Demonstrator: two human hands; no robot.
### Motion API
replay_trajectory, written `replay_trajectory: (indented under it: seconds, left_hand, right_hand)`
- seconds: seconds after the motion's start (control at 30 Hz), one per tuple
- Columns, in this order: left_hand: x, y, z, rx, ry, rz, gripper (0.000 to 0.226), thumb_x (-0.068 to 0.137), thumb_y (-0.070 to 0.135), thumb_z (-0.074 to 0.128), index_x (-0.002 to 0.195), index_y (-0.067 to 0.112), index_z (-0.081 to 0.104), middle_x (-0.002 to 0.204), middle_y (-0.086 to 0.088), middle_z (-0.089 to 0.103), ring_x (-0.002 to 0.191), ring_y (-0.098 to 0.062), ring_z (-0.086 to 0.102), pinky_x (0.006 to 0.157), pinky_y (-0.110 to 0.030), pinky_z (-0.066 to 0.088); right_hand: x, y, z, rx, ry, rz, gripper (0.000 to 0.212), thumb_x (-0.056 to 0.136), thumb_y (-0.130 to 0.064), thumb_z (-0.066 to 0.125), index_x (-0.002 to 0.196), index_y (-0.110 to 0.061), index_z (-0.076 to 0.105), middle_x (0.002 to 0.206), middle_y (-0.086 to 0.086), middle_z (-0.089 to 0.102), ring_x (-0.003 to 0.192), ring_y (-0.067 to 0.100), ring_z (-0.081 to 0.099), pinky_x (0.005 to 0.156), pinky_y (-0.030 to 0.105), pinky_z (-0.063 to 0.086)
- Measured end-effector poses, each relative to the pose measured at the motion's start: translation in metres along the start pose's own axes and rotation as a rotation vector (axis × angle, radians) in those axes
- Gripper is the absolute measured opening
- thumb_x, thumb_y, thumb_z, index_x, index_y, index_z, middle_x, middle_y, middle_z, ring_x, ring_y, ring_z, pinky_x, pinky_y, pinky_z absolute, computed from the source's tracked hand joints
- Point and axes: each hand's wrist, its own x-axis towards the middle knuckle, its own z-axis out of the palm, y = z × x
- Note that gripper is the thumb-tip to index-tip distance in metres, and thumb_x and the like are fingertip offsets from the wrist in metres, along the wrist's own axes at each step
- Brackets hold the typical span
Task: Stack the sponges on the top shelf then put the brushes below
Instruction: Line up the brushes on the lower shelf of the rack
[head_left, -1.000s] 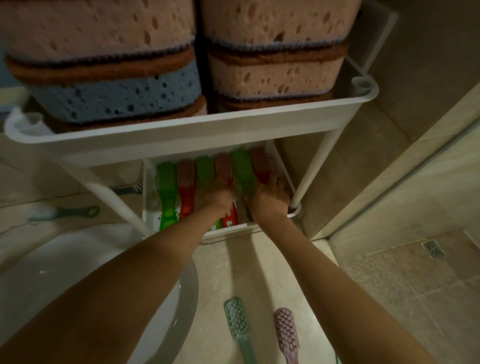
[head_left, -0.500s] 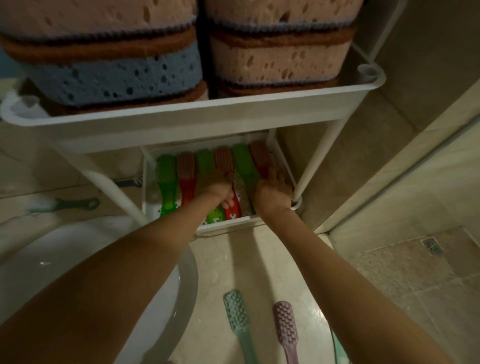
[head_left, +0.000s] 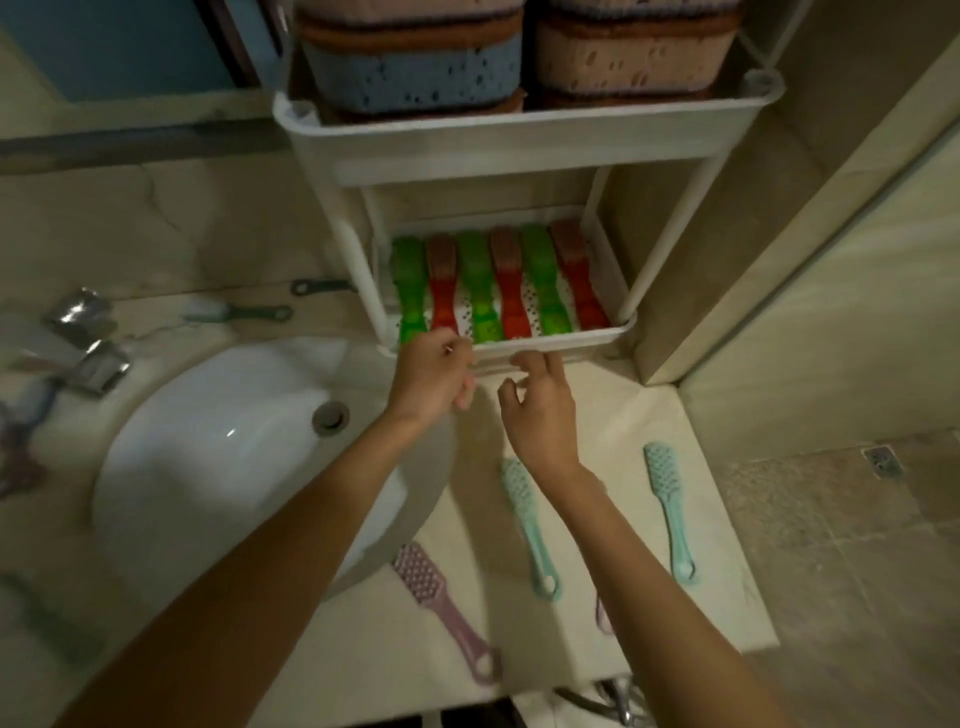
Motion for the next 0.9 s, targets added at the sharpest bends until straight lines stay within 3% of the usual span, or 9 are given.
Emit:
replay_trajectory:
  seconds: [0.1, 0.2, 0.33, 0.4, 0.53, 0.73, 0.9]
  left_hand:
    - [-0.034, -0.044, -0.016, 0.150, 0.001, -0.092, 0.022, 0.093, 0.017, 0.043, 0.074, 0.011, 0.053, 0.069, -0.015, 0.066, 0.045, -0.018, 0.059, 0.039, -0.022, 0.041]
    - [-0.061, -0.085, -0.025, 0.325, -0.134, -0.232, 0.020, 0.091, 0.026, 0.049, 0.085, 0.009, 0.056, 0.098, -0.020, 0.070, 0.081, -0.034, 0.067, 0.073, -0.041, 0.054]
    - [-0.095, -0.119, -0.028, 0.551, -0.303, -0.306, 0.060, 0.084, 0.046, 0.058, 0.125, 0.004, 0.046, 0.129, -0.016, 0.055, 0.119, -0.032, 0.053, 0.094, -0.034, 0.044]
    - [-0.103, -0.131, -0.023, 0.577, -0.366, -0.306, 0.081, 0.077, 0.054, 0.065, 0.133, 0.003, 0.036, 0.137, -0.016, 0.048, 0.126, -0.032, 0.048, 0.098, -0.035, 0.042]
    - [-0.112, -0.143, -0.011, 0.571, -0.361, -0.288, 0.092, 0.071, 0.048, 0.073, 0.136, 0.002, 0.026, 0.136, -0.018, 0.047, 0.126, -0.035, 0.047, 0.100, -0.038, 0.042]
    - [-0.109, -0.142, -0.006, 0.483, -0.277, -0.319, 0.076, 0.076, 0.035, 0.072, 0.133, 0.001, 0.035, 0.137, -0.020, 0.040, 0.126, -0.035, 0.046, 0.100, -0.038, 0.046]
    - [-0.107, -0.133, -0.006, 0.311, -0.227, -0.388, 0.068, 0.077, 0.026, 0.072, 0.129, 0.002, 0.034, 0.134, -0.018, 0.042, 0.118, -0.037, 0.052, 0.063, -0.036, 0.056]
  right_hand:
    - [-0.051, 0.012, 0.015, -0.087, -0.116, 0.140, 0.039, 0.086, -0.014, 0.058, 0.122, -0.002, 0.050, 0.121, 0.019, 0.049, 0.107, 0.037, 0.054, 0.086, 0.039, 0.044]
    - [-0.093, 0.026, 0.022, -0.273, -0.175, 0.237, 0.052, 0.079, -0.016, 0.068, 0.122, 0.004, 0.048, 0.114, 0.026, 0.051, 0.103, 0.043, 0.052, 0.082, 0.043, 0.046]
    - [-0.122, 0.033, 0.037, -0.454, -0.153, 0.328, 0.041, 0.050, -0.006, 0.083, 0.083, 0.005, 0.061, 0.071, 0.022, 0.060, 0.061, 0.039, 0.061, 0.048, 0.035, 0.050]
    - [-0.126, 0.033, 0.038, -0.485, -0.128, 0.307, 0.026, 0.063, 0.004, 0.071, 0.085, 0.009, 0.059, 0.078, 0.028, 0.061, 0.071, 0.044, 0.062, 0.055, 0.040, 0.051]
    - [-0.130, 0.030, 0.031, -0.507, -0.172, 0.329, 0.024, 0.089, -0.003, 0.044, 0.107, 0.011, 0.052, 0.108, 0.029, 0.058, 0.101, 0.042, 0.057, 0.079, 0.044, 0.047]
    - [-0.135, 0.031, 0.027, -0.526, -0.269, 0.406, 0.029, 0.092, -0.013, 0.046, 0.117, 0.002, 0.047, 0.119, 0.019, 0.055, 0.106, 0.035, 0.060, 0.082, 0.038, 0.049]
    - [-0.137, 0.031, 0.027, -0.486, -0.227, 0.361, 0.022, 0.093, -0.013, 0.044, 0.111, -0.001, 0.046, 0.109, 0.020, 0.064, 0.099, 0.036, 0.063, 0.076, 0.039, 0.050]
